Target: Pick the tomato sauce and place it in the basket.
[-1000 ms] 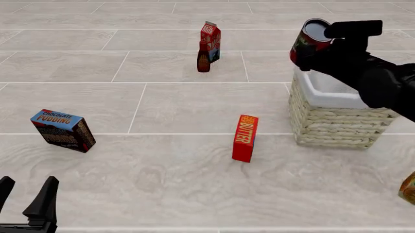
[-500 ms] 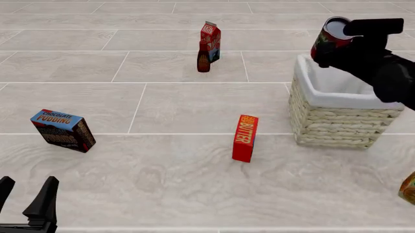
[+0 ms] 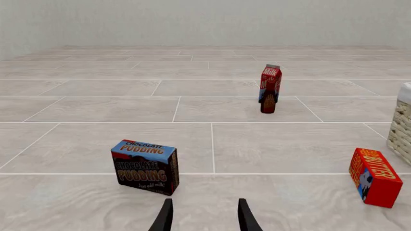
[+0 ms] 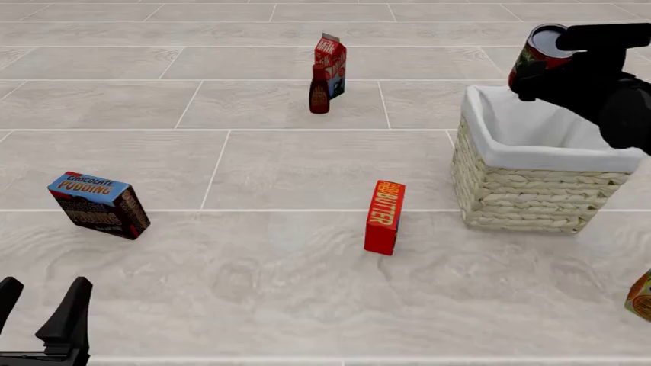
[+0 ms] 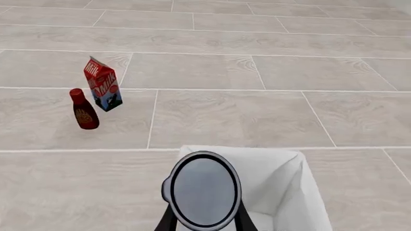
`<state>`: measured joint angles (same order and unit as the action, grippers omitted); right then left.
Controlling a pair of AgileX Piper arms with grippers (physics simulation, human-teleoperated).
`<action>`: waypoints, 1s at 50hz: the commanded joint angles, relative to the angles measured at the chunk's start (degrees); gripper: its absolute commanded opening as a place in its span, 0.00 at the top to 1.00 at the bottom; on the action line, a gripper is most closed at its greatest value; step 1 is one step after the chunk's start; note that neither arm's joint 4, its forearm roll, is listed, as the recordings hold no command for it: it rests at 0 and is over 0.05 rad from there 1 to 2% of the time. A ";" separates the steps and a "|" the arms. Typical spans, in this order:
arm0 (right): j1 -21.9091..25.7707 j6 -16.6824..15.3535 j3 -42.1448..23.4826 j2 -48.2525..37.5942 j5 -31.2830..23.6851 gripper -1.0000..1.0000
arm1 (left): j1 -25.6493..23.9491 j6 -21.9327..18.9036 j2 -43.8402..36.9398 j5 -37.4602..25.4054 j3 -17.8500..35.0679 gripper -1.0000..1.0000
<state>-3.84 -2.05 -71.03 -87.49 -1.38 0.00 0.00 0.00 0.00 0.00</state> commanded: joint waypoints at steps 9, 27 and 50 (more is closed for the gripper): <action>-1.87 0.11 -2.29 -1.53 -1.89 1.00 | 0.00 0.00 0.00 0.00 0.00 0.00; -2.63 0.52 -3.59 -1.79 -4.29 1.00 | 0.00 0.00 0.00 0.00 0.00 0.00; -2.68 -0.07 -5.51 -2.65 -7.65 1.00 | 0.00 0.00 0.00 0.00 0.00 0.00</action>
<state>-6.38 -3.14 -75.31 -89.70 -7.89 0.00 0.00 0.00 0.00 0.00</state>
